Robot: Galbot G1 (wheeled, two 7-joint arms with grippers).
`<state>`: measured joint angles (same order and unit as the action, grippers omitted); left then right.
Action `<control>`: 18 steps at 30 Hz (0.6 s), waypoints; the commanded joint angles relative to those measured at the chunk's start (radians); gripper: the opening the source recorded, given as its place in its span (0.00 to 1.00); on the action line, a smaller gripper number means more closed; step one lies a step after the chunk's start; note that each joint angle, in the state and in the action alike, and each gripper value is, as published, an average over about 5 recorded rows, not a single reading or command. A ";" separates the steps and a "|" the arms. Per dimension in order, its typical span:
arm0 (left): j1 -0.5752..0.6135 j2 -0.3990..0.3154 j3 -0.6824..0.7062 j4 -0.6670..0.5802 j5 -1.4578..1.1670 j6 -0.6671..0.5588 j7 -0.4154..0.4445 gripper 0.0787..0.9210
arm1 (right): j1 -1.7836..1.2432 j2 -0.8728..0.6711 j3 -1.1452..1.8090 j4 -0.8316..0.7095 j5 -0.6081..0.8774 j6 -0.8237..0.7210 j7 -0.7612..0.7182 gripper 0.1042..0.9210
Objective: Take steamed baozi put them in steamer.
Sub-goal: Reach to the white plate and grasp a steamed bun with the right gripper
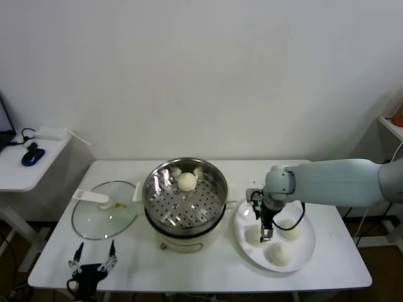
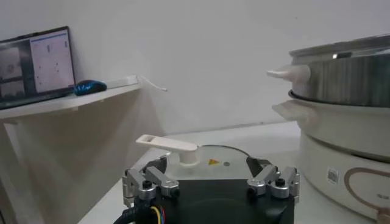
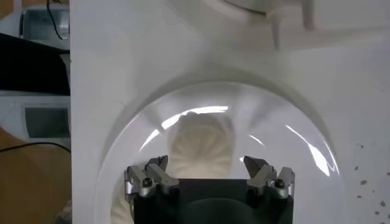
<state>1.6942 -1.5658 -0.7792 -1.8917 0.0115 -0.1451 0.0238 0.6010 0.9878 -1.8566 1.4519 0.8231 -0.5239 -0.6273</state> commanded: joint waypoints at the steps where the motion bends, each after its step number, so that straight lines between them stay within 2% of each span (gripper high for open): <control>1: -0.001 0.001 -0.001 0.002 0.001 0.001 0.000 0.88 | -0.037 0.000 0.018 -0.015 -0.019 -0.016 0.006 0.88; 12: -0.007 0.001 0.000 0.010 0.000 -0.001 -0.001 0.88 | -0.038 0.001 0.013 -0.015 -0.048 -0.015 -0.001 0.88; 15: -0.008 0.002 0.000 0.013 0.000 -0.001 -0.001 0.88 | -0.038 0.006 0.014 -0.018 -0.051 -0.015 -0.003 0.85; 18: -0.010 0.002 0.000 0.014 0.000 -0.001 -0.001 0.88 | -0.038 0.008 0.014 -0.018 -0.060 -0.015 -0.004 0.76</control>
<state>1.6852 -1.5650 -0.7793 -1.8780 0.0116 -0.1457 0.0227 0.5698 0.9957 -1.8466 1.4379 0.7751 -0.5351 -0.6321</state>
